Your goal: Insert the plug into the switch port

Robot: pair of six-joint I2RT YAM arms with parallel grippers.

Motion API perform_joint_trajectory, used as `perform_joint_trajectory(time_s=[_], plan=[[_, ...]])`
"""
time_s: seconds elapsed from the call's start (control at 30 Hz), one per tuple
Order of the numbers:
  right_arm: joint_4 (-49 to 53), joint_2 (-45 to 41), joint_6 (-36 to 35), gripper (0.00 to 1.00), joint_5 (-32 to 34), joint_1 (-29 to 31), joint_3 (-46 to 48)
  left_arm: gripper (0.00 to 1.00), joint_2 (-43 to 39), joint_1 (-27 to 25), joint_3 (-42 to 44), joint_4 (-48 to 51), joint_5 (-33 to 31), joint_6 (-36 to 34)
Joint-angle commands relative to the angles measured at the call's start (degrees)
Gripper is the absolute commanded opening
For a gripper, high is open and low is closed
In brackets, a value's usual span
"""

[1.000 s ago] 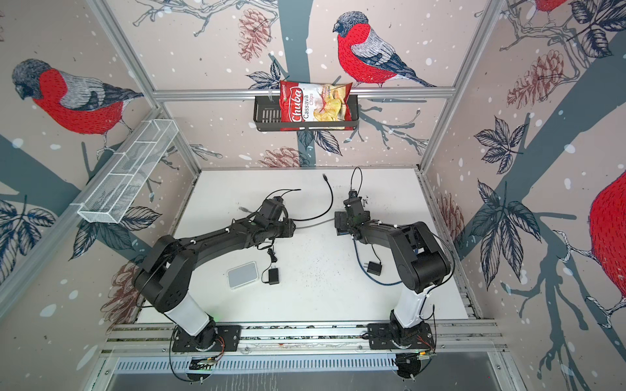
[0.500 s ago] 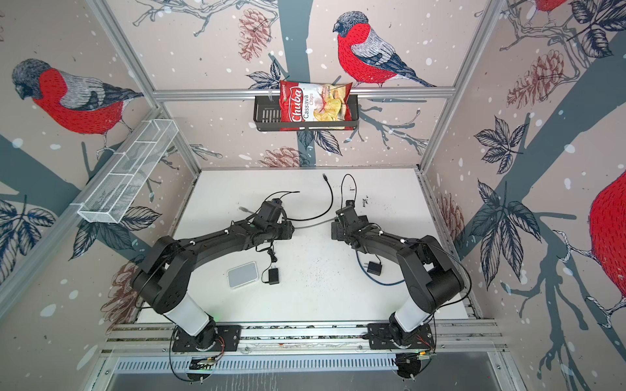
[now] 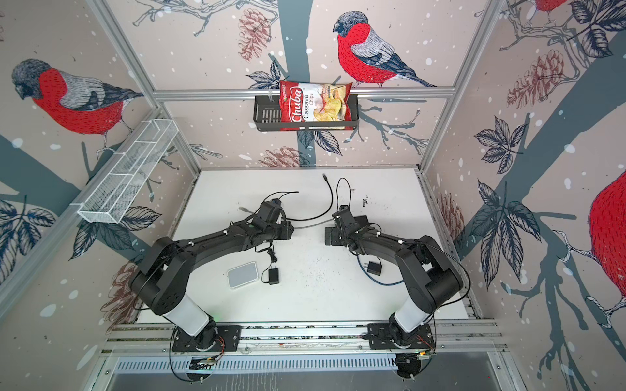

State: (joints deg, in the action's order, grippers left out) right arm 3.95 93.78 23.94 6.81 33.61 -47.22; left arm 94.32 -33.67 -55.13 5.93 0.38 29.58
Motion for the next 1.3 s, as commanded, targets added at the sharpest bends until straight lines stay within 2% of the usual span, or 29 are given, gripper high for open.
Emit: perform_joint_trajectory(time_s=[0.0, 0.27, 0.87, 1.03, 1.27], plan=[[-2.18, 1.50, 0.30, 1.00, -1.53, -0.69, -0.50, 0.53, -0.02, 0.01, -0.08, -0.66, 0.23, -0.39], [-5.91, 3.62, -0.24, 0.99, -0.76, -4.85, -1.38, 0.53, 0.32, 0.01, -0.43, -0.24, 0.09, -0.49], [-5.76, 17.26, -7.83, 0.99, -4.59, -14.49, -15.50, 0.53, -0.13, 0.18, -1.62, 2.32, -2.14, -0.71], [-5.53, 17.66, -8.93, 0.99, -6.51, -14.91, -16.61, 0.54, -0.21, 0.35, -1.69, 2.96, -3.23, -0.72], [-7.87, 13.20, -8.06, 0.99, -8.87, -13.73, -12.81, 0.58, -1.37, 1.08, -1.08, 3.12, -4.55, -0.52]])
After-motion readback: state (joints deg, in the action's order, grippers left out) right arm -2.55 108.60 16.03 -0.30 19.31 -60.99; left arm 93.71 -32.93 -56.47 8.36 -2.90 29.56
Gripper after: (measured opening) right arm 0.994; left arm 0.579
